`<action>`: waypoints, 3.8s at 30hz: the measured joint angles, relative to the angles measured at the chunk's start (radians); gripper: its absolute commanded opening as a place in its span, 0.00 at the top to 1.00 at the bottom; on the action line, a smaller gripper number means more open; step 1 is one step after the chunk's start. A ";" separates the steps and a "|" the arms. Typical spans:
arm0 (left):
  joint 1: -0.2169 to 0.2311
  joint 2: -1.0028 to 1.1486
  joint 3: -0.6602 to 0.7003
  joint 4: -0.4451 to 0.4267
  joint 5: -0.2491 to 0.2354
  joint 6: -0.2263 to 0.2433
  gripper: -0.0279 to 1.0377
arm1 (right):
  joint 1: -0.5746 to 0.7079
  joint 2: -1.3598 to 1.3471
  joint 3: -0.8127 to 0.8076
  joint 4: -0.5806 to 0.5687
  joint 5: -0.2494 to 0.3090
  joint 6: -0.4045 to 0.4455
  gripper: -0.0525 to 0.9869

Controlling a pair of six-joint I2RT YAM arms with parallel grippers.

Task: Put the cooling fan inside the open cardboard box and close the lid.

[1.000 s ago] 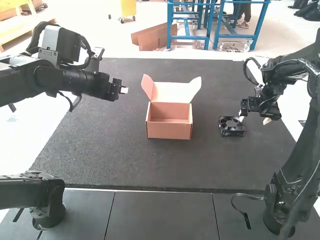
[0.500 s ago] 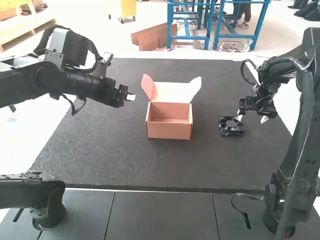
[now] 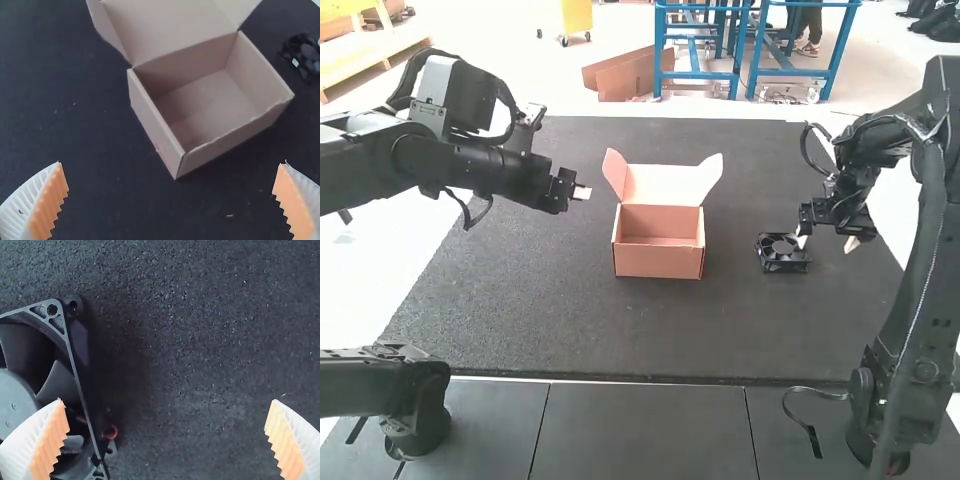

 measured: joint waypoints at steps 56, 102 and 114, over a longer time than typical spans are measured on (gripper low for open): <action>0.000 -0.047 -0.052 -0.011 -0.009 0.000 0.06 | 0.136 -0.600 -0.149 -0.241 -0.209 0.189 0.96; 0.000 -0.100 -0.052 -0.105 -0.028 0.000 0.06 | 0.680 -0.142 0.169 -0.109 -0.068 0.645 0.97; 0.000 -0.100 -0.052 -0.101 -0.028 0.000 0.06 | 0.680 -0.014 0.179 -0.056 -0.052 0.633 0.97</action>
